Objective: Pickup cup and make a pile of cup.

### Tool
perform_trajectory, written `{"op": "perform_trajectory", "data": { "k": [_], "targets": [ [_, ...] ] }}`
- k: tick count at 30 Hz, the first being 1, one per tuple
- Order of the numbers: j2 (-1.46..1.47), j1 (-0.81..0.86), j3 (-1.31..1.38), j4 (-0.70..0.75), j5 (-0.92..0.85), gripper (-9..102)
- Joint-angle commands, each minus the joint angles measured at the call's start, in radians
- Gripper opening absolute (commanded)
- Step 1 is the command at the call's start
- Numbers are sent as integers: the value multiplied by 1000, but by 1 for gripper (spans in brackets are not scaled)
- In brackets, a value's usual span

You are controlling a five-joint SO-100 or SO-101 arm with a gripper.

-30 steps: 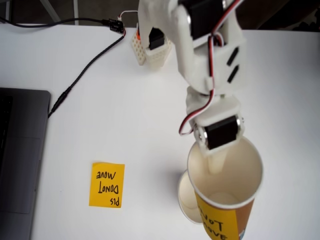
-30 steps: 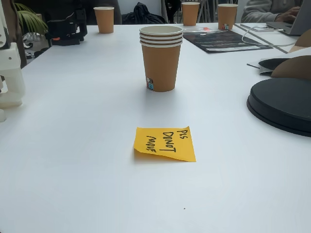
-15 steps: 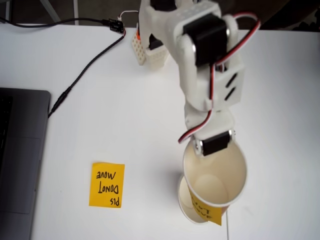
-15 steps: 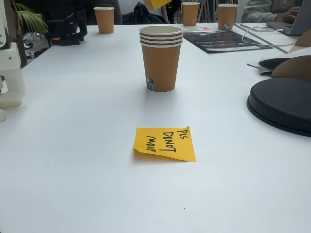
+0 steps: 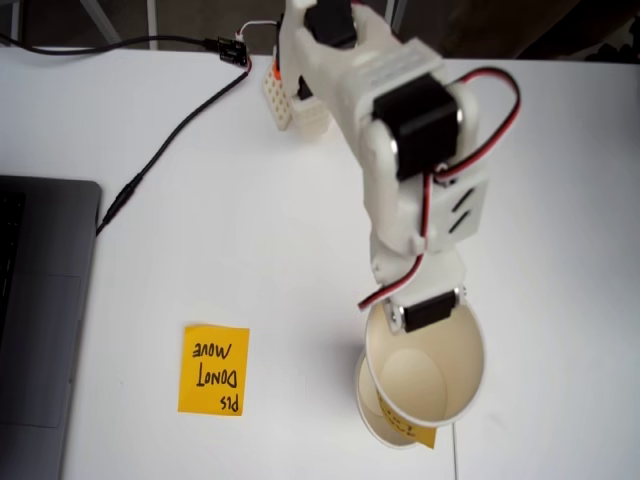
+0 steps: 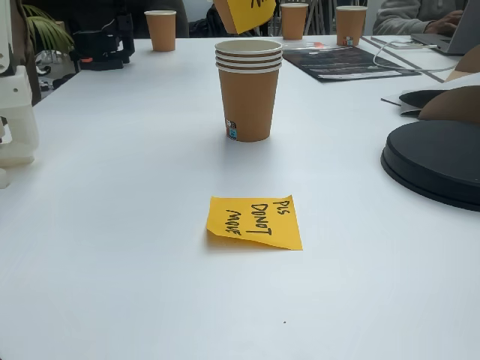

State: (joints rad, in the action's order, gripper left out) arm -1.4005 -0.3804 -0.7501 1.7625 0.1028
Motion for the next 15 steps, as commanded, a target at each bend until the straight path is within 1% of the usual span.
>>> {"op": "perform_trajectory", "data": {
  "k": [1, 15],
  "targets": [
    [-11, 17, 77, 9, 8, -7],
    [6, 17, 64, 9, 6, -7]
  ]
}}
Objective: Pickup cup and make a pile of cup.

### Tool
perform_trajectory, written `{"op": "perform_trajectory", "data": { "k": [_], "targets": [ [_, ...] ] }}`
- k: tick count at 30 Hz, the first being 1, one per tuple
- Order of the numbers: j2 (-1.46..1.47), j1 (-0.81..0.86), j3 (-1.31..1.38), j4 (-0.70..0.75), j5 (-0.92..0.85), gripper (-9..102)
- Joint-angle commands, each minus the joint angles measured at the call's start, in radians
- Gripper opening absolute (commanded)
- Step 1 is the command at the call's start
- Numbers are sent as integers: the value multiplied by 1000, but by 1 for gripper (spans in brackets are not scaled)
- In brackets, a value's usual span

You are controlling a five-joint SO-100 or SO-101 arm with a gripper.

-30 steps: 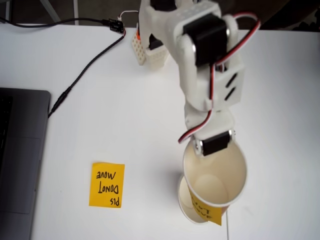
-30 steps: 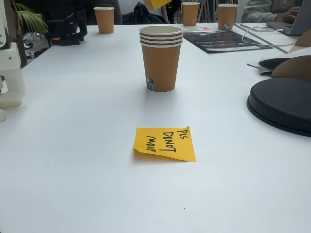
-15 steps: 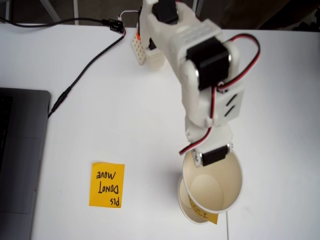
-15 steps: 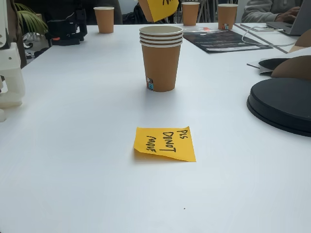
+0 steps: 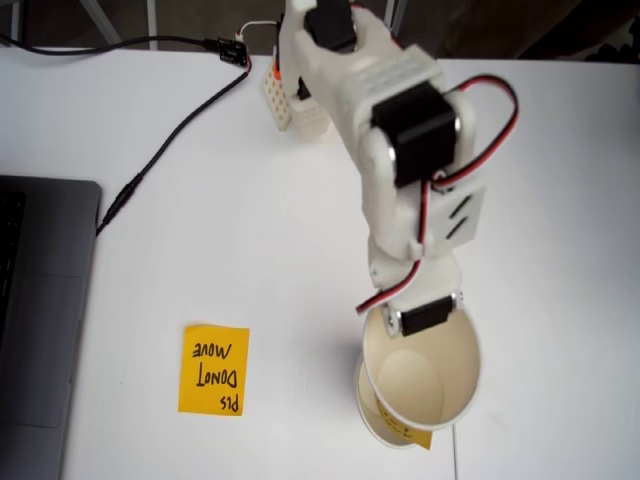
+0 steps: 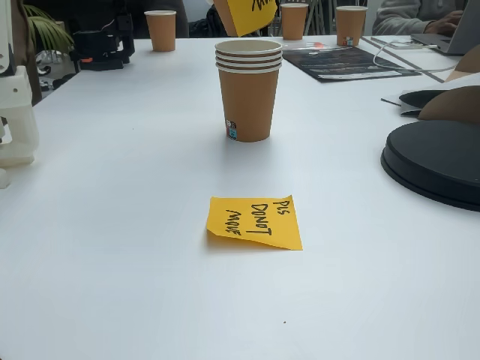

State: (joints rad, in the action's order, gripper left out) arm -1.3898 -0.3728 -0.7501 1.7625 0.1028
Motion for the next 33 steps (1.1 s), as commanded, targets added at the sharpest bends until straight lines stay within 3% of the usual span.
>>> {"op": "perform_trajectory", "data": {
  "k": [1, 33],
  "targets": [
    [-5, 9, 63, 9, 6, -7],
    [18, 11, 58, 9, 5, -7]
  ]
}}
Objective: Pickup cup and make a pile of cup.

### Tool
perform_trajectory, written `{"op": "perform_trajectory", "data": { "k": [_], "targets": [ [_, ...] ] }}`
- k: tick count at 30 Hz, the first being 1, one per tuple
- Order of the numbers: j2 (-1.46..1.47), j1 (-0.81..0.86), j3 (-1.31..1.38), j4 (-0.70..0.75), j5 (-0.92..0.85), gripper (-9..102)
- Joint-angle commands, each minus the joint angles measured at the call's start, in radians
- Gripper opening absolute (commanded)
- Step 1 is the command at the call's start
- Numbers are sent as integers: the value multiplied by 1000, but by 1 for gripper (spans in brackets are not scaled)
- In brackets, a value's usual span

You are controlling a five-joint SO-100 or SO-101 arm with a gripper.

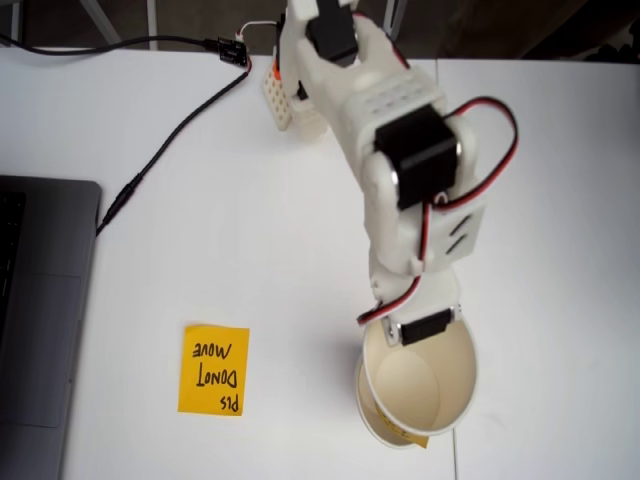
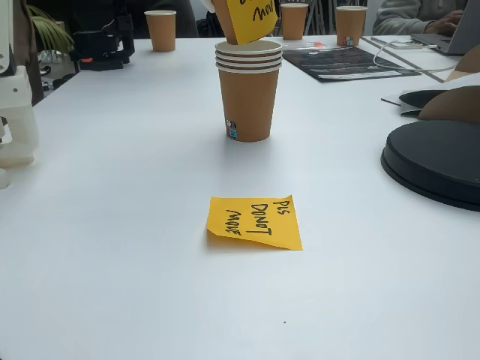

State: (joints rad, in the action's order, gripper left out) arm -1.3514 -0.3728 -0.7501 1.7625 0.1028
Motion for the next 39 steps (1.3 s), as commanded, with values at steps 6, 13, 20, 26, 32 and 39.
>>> {"op": "perform_trajectory", "data": {
  "k": [6, 13, 20, 26, 32, 39],
  "targets": [
    [-20, 11, 57, 9, 3, -7],
    [-20, 11, 57, 8, 3, -7],
    [-20, 11, 55, 8, 3, -7],
    [-20, 41, 55, 8, -2, -7],
    [-20, 44, 55, 8, 2, -7],
    [-11, 29, 51, 8, 3, -7]
  ]
}}
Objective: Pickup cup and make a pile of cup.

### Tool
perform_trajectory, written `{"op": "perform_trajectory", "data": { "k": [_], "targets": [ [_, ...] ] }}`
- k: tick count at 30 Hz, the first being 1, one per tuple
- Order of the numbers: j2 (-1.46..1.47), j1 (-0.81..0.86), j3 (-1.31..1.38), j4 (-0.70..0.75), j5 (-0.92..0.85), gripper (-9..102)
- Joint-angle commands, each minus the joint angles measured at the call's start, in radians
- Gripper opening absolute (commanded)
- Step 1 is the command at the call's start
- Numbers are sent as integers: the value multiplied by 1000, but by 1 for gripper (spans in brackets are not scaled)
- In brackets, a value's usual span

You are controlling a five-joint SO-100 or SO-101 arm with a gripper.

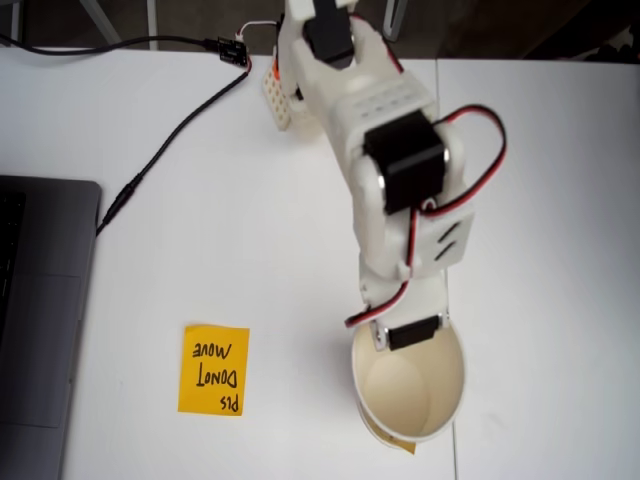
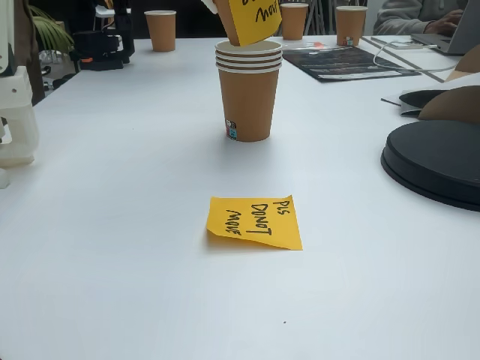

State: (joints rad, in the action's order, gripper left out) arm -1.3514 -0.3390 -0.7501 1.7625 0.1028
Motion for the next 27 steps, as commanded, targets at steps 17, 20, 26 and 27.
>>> {"op": "perform_trajectory", "data": {
  "k": [17, 20, 26, 27],
  "targets": [
    [-17, -8, -31, 8, 5, -7],
    [-20, -8, -31, 8, 5, -7],
    [-37, -8, -18, 8, 5, -7],
    [-49, -9, -23, 8, 6, -7]
  ]
}}
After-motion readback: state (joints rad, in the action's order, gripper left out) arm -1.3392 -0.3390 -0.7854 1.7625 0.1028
